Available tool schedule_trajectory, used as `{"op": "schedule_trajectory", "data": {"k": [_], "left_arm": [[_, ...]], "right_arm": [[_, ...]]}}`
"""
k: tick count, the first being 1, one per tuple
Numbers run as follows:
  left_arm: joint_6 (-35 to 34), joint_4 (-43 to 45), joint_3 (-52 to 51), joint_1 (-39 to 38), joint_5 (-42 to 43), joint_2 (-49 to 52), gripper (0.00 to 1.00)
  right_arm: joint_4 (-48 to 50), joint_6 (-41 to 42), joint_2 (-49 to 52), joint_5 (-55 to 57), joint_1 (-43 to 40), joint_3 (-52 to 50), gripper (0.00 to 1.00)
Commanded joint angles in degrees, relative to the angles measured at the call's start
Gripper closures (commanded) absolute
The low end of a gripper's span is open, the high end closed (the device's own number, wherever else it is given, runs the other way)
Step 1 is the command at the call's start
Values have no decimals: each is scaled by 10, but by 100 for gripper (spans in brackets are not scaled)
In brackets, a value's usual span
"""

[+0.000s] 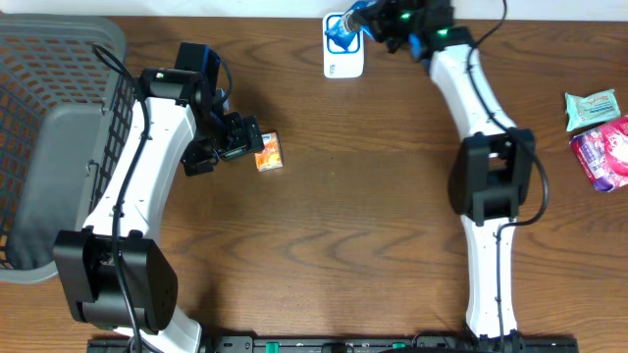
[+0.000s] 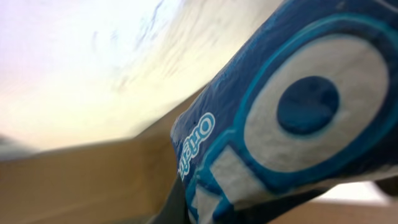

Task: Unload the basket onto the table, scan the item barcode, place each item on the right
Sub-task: 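Lift the Oreo pack and hold it against the scanner, then carry the Oreo pack to the right edge and drop it on the pile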

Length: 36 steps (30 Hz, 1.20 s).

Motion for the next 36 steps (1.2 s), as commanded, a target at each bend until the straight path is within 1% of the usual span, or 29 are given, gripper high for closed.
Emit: {"op": "schedule_trajectory", "data": {"k": [1,7,14,18,23,28,32,36], "left_arm": [[-7,-2,3,4,1,-7,2],[-7,-2,3,4,1,-7,2],[-8,-2,3,4,1,-7,2],[-7,-2,3,4,1,-7,2],[-7,-2,3,4,1,-7,2],[-7,-2,3,4,1,-7,2],[-7,-2,3,4,1,-7,2],[-7,-2,3,4,1,-7,2]], "right_arm": [[-9,-82,-31,216,30,5,99],[-7,-129,-31,309,56,5,99],[-12,-132,-42,293,45,5,99],[-49,-141,-74,290,19,5,99],[-117,-162,-135,290,-37,5,99],[-237,-226,-186,320,-115,5,99],[-325,-288,-191,369,-177,5,99],[-392,-299,-181,424,-235,3,99]]}}
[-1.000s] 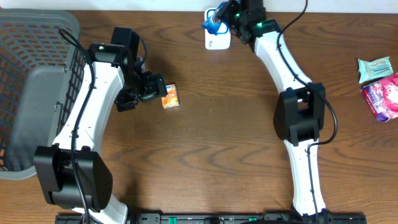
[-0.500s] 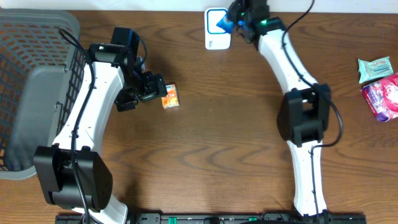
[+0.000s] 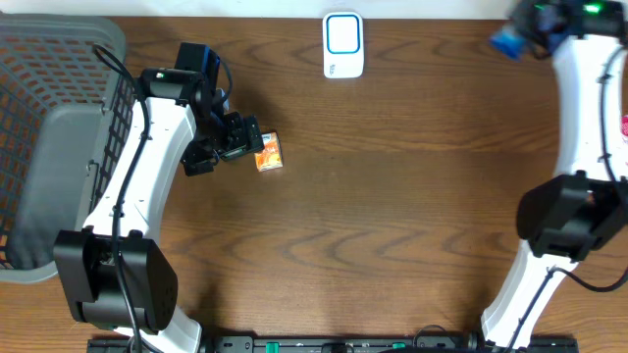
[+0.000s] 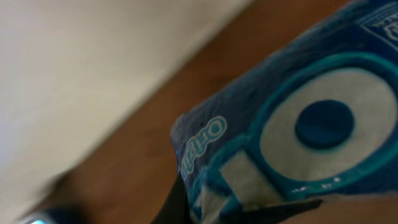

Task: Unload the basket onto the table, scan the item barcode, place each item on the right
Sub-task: 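Carry the Oreo pack to the right edge and drop it on the pile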

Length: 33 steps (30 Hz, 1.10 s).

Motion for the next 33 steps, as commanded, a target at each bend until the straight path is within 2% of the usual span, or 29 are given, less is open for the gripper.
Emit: {"op": "schedule_trajectory", "data": {"k": [1,7,14,16,19,21,23,25,30,33], "left_arm": [[-7,-2,3,4,1,-7,2],[-7,-2,3,4,1,-7,2],[-8,-2,3,4,1,-7,2],[-7,-2,3,4,1,-7,2],[-7,-2,3,4,1,-7,2],[-8,-2,3,4,1,-7,2],[-7,-2,3,4,1,-7,2],[-8,-2,3,4,1,-7,2],[-7,-2,3,4,1,-7,2],[-7,-2,3,4,1,-7,2]], "right_arm": [[-30,-41,17,60,-40,0,99],[-37,-97,51,51,-111,0,99],[-21,-100,111,58,-144,0,97],[-18,-100,128,61,-152,0,87],[-21,-100,139,62,-160,0,62],[-26,-100,138,66,-163,0,57],[-33,-100,131,66,-164,0,43],[-41,-100,120,66,-164,0,37],[-62,-101,74,24,-157,0,33],[-81,-110,40,-69,-150,0,17]]}}
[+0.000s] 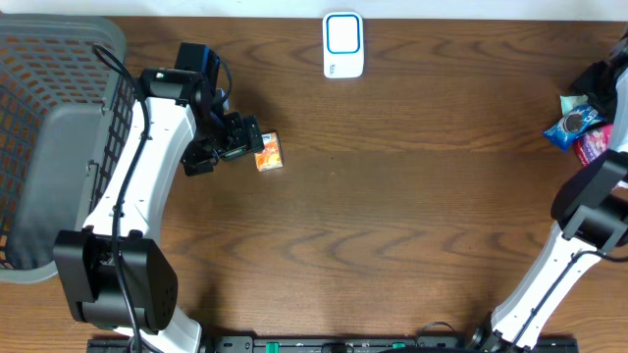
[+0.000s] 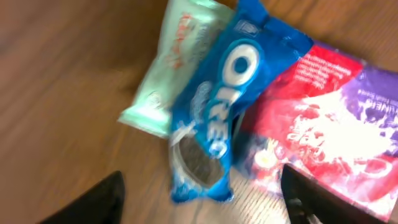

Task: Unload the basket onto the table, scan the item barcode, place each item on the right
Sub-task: 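Carry the Oreo pack to the right edge and drop it on the pile, then reach the right gripper to the orange Kleenex box and grasp it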

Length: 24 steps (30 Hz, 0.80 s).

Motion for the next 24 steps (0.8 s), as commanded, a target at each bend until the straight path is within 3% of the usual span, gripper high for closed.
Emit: {"op": "schedule_trajectory", "data": {"k": [1,5,7,13,15,20,22,24], "left_arm": [[-7,-2,3,4,1,-7,2],[-7,-2,3,4,1,-7,2],[-7,-2,3,4,1,-7,2],[-7,-2,3,4,1,-7,2],[-8,-2,3,4,1,-7,2],[-7,-2,3,4,0,-7,2],[-7,-2,3,4,1,-7,2],[-7,-2,3,4,1,-7,2]], "right_arm": [[-22,-30,-81,-139,12,1,15],[-63,-89,-94,-393,33,1,17],[-84,-104,-88,-454,55,0,18],[-118,-161,-68,-459,181,-4,18],[-102,-157,-58,-459,225,-5,5],[-52,-131,-22,-459,330,-5,1],[-35,-115,-3,-459,365,-5,5],[-22,-99,17,-459,396,-5,18]]}}
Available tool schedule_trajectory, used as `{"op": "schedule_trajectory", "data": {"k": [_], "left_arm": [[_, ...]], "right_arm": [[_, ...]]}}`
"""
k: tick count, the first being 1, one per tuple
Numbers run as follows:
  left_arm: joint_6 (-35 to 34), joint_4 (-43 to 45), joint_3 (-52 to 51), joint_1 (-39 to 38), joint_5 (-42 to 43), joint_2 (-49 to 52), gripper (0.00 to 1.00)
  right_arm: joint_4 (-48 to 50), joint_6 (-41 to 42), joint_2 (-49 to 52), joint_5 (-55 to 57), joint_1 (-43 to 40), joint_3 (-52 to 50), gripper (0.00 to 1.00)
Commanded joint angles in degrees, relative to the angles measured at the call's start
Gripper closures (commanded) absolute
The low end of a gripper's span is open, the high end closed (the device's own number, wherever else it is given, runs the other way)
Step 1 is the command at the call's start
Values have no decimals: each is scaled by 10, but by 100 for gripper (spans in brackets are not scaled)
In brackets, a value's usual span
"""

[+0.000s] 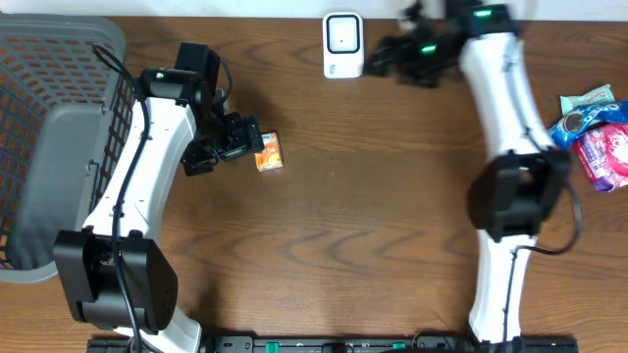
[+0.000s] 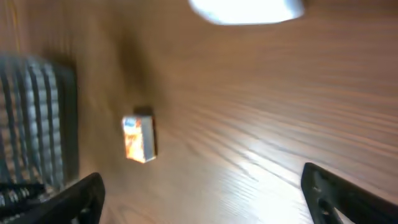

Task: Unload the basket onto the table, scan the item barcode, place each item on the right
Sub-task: 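Reach the right gripper to the orange Kleenex box and grasp it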

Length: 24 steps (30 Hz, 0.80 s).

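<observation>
The white scanner [image 1: 343, 44] with a blue-ringed window lies at the table's far edge, a blurred white patch [image 2: 245, 7] in the right wrist view. Just right of it hovers my right gripper [image 1: 390, 51], open and empty [image 2: 208, 199]. A small orange box [image 1: 269, 153] stands on the table left of centre, free of any finger [image 2: 140, 138]. Beside its left side rests my left gripper [image 1: 241, 138], fingers apart. The blue Oreo pack [image 1: 577, 123] lies at the far right.
A grey wire basket [image 1: 54, 137] fills the left edge, its mesh [image 2: 37, 118] showing in the wrist view. At the right edge a pale green pack [image 1: 589, 100] and a pink-purple pack [image 1: 606, 155] lie under and beside the Oreo pack.
My right arm has swung from the pile at the right edge to the far centre, beside the scanner. The Oreo pack stays on the pile. Left arm and orange box have not moved.
My right gripper first held the Oreo pack over the scanner. Then it held the pack at the far right corner. Then it was open above the pack, which lay on the green and pink packs. Now it is back by the scanner, empty.
</observation>
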Motion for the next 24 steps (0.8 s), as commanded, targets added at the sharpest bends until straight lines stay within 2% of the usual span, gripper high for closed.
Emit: {"op": "schedule_trajectory", "data": {"k": [1,4,7,12,24], "left_arm": [[-7,-2,3,4,1,-7,2],[-8,-2,3,4,1,-7,2],[-8,-2,3,4,1,-7,2],[-7,-2,3,4,1,-7,2],[-7,-2,3,4,1,-7,2]], "right_arm": [[15,33,46,-13,52,-4,27],[32,54,77,-23,90,-4,37],[66,61,111,-75,128,-4,41],[83,124,148,-86,165,-4,55],[84,125,168,-82,212,-5,53]]}}
